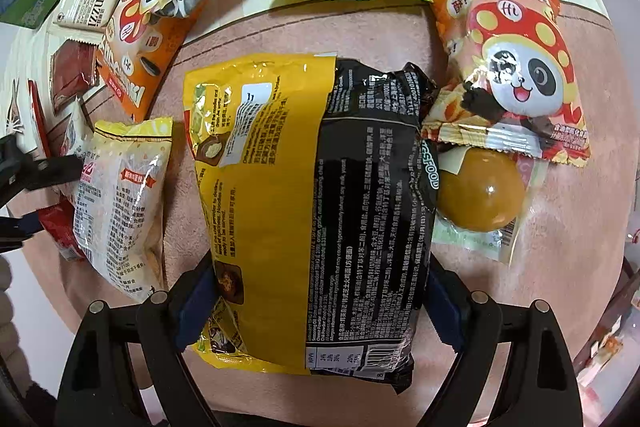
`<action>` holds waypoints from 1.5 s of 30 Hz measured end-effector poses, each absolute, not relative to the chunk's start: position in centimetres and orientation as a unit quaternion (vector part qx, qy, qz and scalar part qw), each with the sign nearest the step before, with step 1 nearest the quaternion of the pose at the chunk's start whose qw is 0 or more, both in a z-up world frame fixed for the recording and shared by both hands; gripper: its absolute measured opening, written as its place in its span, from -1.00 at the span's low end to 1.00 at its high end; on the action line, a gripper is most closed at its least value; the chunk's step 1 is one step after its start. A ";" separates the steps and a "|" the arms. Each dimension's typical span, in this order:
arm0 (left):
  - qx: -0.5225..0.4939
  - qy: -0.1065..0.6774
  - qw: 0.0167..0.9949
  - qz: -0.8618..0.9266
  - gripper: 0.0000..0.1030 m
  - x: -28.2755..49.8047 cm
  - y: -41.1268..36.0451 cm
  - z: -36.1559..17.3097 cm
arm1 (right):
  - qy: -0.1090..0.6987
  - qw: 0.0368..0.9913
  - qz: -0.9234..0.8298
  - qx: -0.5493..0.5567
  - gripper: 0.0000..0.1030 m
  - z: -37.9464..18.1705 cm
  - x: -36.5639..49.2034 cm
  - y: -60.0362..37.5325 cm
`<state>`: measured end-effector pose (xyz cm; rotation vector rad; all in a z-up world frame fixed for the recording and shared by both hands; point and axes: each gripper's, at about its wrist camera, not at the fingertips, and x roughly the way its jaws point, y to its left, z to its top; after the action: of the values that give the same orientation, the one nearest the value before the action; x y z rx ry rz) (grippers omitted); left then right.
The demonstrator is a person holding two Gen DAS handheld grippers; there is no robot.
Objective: Organize snacks
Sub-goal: 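Grasp the yellow-black biscuit bag with the right tool while the left tool grasps the cookie packet, then carry both packets into the cardboard box and open both tools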
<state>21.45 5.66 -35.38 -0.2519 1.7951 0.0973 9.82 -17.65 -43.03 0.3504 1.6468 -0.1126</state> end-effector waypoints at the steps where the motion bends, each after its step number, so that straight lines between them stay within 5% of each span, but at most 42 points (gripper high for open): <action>1: -0.114 0.773 0.623 0.046 0.57 21.7 5.7 -35.5 | 0.729 0.664 -0.050 0.158 0.78 -43.2 9.7 -17.6; 3: -0.136 0.764 0.629 0.045 0.15 22.1 5.5 -35.9 | 0.732 0.660 -0.051 0.163 0.78 -43.1 10.5 -18.0; 6: -0.138 0.755 0.640 0.043 0.06 22.2 4.7 -36.0 | 0.735 0.656 -0.050 0.165 0.77 -42.9 10.4 -18.3; 14: 0.018 0.746 0.666 0.007 0.12 17.6 2.0 -33.5 | 0.748 0.646 -0.021 0.148 0.78 -41.2 8.5 -18.2; 20: -0.086 0.753 0.652 0.028 0.20 17.9 3.7 -35.3 | 0.745 0.643 -0.042 0.173 0.91 -42.0 8.6 -18.6; 26: -0.094 0.729 0.677 0.035 -0.08 16.3 4.7 -33.9 | 0.733 0.657 -0.069 0.160 0.75 -41.7 8.0 -16.8; 39: 0.007 0.674 0.738 -0.044 -0.18 8.8 1.8 -23.5 | 0.663 0.722 -0.073 0.184 0.74 -33.1 4.5 -14.4; 45: -0.033 0.653 0.751 -0.095 -0.19 10.8 2.2 -15.5 | 0.627 0.752 -0.026 0.203 0.74 -26.8 5.8 -14.0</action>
<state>10.80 2.19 -15.49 -0.0729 1.4264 -0.2082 5.75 -14.02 -26.83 0.4435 1.3688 -0.0567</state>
